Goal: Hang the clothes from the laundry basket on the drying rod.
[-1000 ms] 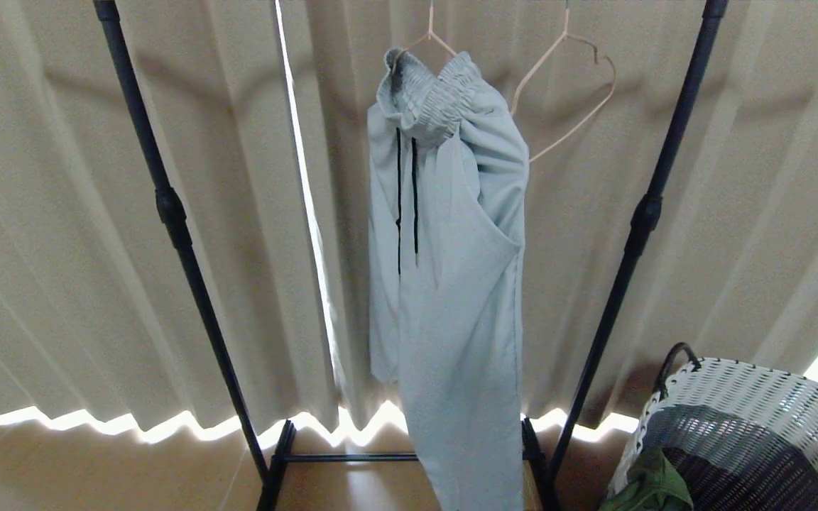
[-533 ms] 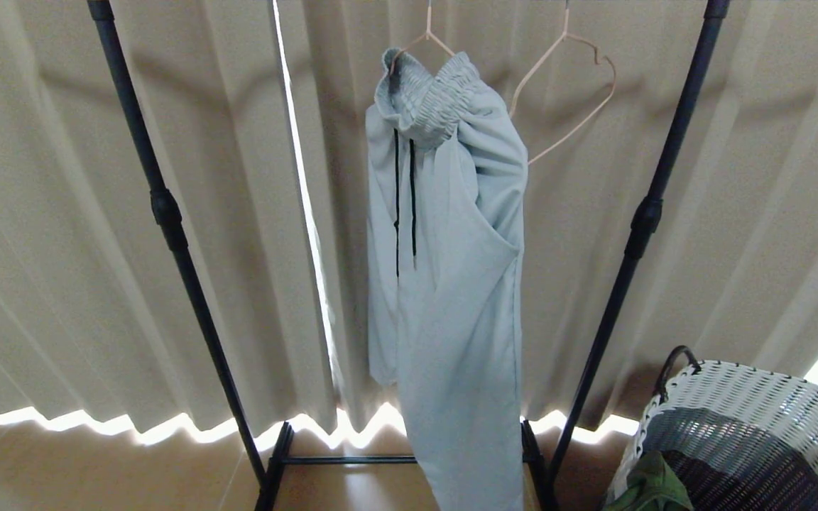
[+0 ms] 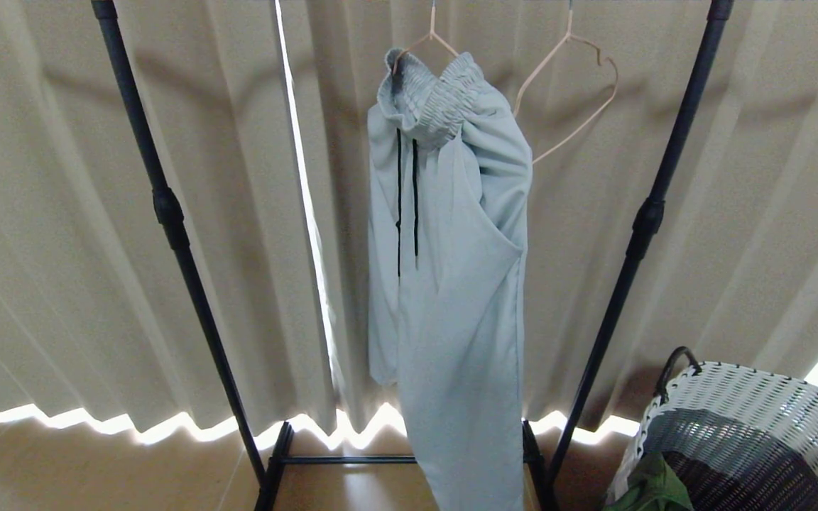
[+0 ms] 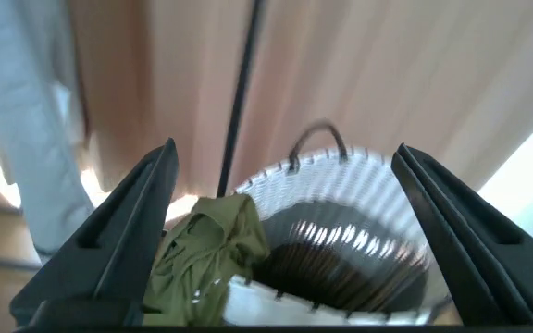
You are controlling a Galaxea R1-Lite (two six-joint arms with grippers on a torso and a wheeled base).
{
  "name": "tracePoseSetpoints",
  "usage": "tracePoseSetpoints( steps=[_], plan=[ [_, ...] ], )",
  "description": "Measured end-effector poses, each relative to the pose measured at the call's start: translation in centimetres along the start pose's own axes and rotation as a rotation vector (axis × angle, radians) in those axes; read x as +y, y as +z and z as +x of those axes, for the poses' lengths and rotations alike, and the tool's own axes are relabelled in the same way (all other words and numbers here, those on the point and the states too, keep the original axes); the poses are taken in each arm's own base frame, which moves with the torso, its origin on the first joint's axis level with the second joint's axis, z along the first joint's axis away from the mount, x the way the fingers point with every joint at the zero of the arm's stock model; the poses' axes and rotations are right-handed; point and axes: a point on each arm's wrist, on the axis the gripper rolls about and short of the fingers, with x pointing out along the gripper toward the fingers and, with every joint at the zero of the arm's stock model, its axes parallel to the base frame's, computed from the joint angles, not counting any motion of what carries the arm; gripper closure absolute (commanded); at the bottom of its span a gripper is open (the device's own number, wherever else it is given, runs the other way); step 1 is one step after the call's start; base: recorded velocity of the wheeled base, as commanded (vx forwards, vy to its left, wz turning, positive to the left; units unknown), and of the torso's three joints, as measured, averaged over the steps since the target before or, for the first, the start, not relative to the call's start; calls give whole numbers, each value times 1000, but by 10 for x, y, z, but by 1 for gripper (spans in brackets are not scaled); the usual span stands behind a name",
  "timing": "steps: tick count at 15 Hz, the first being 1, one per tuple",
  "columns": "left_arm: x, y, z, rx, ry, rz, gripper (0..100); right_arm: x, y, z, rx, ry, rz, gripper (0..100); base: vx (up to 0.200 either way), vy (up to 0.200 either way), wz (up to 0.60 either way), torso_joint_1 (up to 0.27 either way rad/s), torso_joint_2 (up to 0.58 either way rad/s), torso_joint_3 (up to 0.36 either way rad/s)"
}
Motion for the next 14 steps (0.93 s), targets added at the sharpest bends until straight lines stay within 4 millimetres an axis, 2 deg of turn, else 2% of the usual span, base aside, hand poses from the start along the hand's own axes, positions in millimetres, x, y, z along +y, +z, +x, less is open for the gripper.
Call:
tracePoseSetpoints(
  steps=[3,7,10,14],
  plan=[
    [0,0,0,0,4,-2,0,-6,23,11,97,61,-89,0,0,0,0,0,0,0],
    [0,0,0,-1,4,-2,0,-9,45,57,383,170,-164,0,0,0,0,0,0,0],
    [0,0,0,-1,4,-2,0,-5,41,93,608,255,-220,0,0,0,0,0,0,0],
    [0,0,0,-1,3,-2,0,0,26,124,795,325,-245,0,0,0,0,0,0,0]
  ],
)
